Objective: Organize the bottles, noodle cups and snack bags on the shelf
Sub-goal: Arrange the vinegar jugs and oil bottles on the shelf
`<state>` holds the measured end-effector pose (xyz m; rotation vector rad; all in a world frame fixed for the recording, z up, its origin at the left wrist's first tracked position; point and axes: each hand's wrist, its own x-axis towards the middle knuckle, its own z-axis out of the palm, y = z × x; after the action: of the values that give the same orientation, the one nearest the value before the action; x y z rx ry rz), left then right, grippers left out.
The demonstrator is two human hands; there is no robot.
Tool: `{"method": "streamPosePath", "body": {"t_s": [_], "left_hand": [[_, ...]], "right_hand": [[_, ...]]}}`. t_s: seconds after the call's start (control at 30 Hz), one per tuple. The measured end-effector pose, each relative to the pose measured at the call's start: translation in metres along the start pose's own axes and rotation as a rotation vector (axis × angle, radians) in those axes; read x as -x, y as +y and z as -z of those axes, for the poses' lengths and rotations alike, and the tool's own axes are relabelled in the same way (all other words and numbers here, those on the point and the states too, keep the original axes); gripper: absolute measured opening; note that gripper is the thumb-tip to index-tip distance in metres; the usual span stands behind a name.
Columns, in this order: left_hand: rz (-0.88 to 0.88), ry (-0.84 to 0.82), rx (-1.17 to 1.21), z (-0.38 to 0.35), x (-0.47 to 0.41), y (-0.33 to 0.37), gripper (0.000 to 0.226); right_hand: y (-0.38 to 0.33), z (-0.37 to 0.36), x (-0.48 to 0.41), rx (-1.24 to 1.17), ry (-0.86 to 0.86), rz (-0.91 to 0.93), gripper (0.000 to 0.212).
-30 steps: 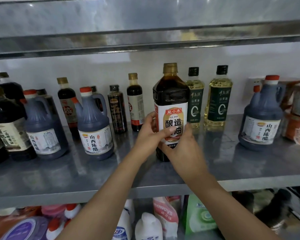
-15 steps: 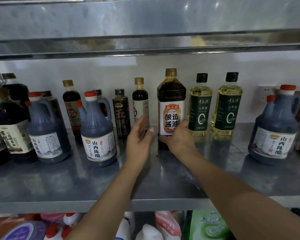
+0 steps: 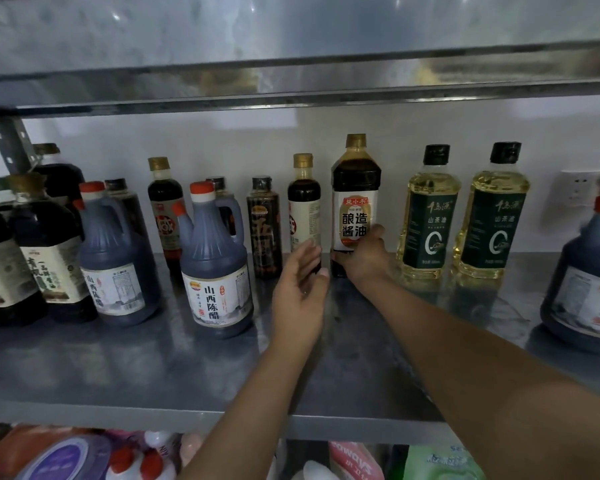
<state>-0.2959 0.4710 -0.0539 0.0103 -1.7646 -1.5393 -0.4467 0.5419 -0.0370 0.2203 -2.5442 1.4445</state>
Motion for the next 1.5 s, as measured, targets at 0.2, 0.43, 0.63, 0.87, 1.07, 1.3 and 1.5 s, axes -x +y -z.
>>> {"method": "streamPosePath", "body": {"t_s": [0.2,0.43,0.63,0.87,1.07,1.3,1.5], "left_hand": [[-0.003,-0.028,-0.024,0.001,0.001,-0.001,0.049],[0.016,-0.041,-0.004,0.001,0.002,0.0,0.048],[-0.006,-0.077,0.01,-0.003,0.004,0.001,0.044],[0.024,-0.086,0.056,-0.012,0.007,0.01,0.043],[0.051,-0.431,0.046,-0.113,0.024,0.057,0.051],[0.22,-0.684,0.007,-0.241,0.042,0.068,0.089],[0.199,-0.653,-0.007,-0.279,0.05,0.056,0.095]], "right_hand": [[0.003,-0.002,-0.001,-0.004,-0.016,0.004,0.075],[0.011,0.025,0.0,-0.046,-0.048,0.016,0.074],[0.039,0.086,0.015,-0.091,0.425,0.132,0.04],[0.056,0.153,0.091,-0.324,0.287,0.257,0.03],[0.081,0.246,0.129,-0.451,0.515,0.338,0.022],[0.136,0.308,0.104,-0.432,0.565,0.193,0.04],[0.144,0.312,0.083,-0.447,0.085,0.133,0.05]]}}
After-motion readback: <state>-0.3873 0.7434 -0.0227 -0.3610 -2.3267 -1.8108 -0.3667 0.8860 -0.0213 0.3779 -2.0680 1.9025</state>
